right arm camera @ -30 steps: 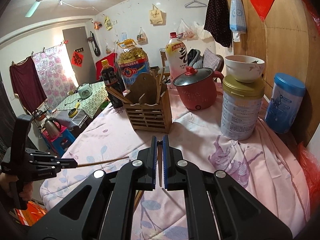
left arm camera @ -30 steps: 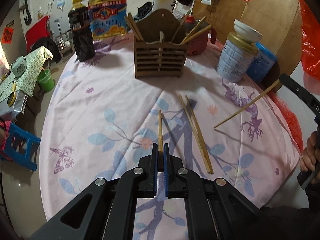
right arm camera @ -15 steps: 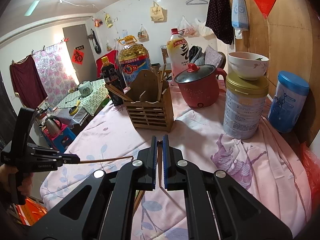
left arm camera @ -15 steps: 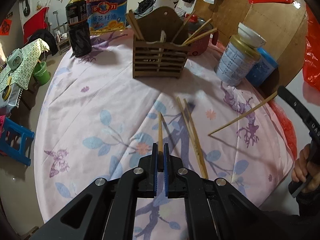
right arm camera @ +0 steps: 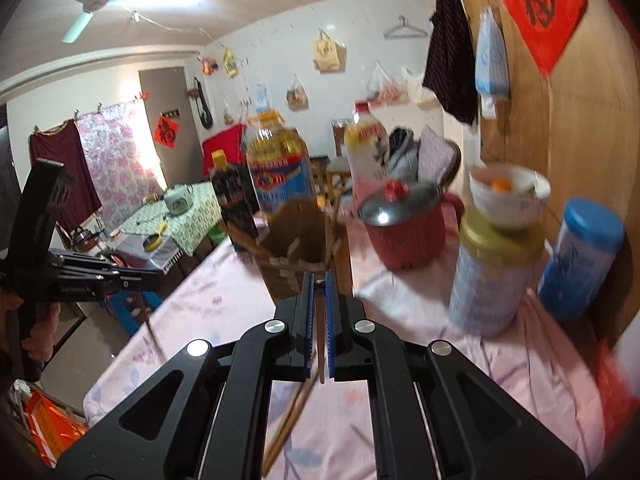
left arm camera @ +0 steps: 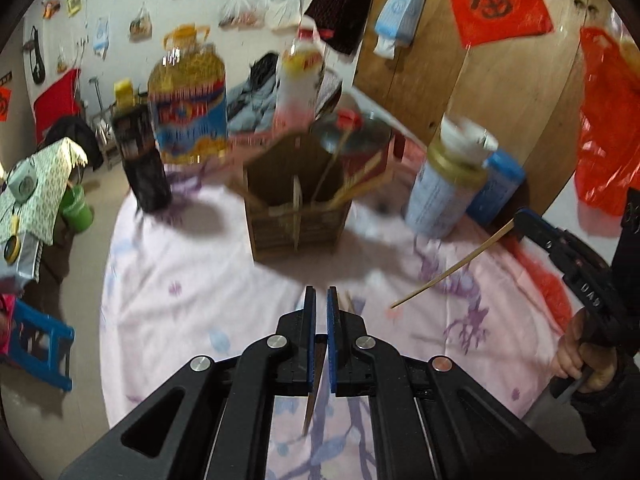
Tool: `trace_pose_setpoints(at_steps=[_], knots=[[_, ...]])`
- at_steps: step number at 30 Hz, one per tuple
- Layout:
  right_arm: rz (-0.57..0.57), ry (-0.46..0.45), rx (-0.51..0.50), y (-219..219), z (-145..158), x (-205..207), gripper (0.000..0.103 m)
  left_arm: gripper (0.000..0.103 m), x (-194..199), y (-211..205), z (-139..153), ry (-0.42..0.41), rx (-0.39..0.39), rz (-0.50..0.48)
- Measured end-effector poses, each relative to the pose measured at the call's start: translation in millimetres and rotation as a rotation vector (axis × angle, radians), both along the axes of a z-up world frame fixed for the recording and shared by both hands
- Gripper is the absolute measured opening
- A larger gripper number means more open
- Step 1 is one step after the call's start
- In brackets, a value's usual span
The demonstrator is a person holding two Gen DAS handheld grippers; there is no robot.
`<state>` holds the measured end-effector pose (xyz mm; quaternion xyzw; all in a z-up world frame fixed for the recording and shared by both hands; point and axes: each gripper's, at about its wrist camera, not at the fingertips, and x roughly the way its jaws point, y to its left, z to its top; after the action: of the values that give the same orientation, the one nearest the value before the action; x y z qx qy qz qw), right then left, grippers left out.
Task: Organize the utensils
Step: 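Lift both held chopsticks and carry them above the wooden holder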
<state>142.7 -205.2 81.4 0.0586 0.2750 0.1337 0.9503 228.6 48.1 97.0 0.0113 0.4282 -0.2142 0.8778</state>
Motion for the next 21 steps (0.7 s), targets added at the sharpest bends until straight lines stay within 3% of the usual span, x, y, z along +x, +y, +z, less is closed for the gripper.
trace_pose_setpoints(at_steps=[7, 13, 17, 21], knots=[[0.032, -0.097, 0.051, 5, 48, 35, 0.006, 0.005, 40, -10, 59, -0.109, -0.036, 0.009], [0.050, -0.161, 0.031, 18, 70, 68, 0.006, 0.005, 88, -29, 92, -0.213, -0.035, 0.031], [0.058, -0.168, 0.011, 25, 70, 93, 0.006, 0.005, 120, -38, 92, -0.226, -0.039, 0.039], [0.059, -0.149, 0.004, 30, 61, 115, 0.006, 0.005, 149, -40, 73, -0.190, -0.054, 0.053]])
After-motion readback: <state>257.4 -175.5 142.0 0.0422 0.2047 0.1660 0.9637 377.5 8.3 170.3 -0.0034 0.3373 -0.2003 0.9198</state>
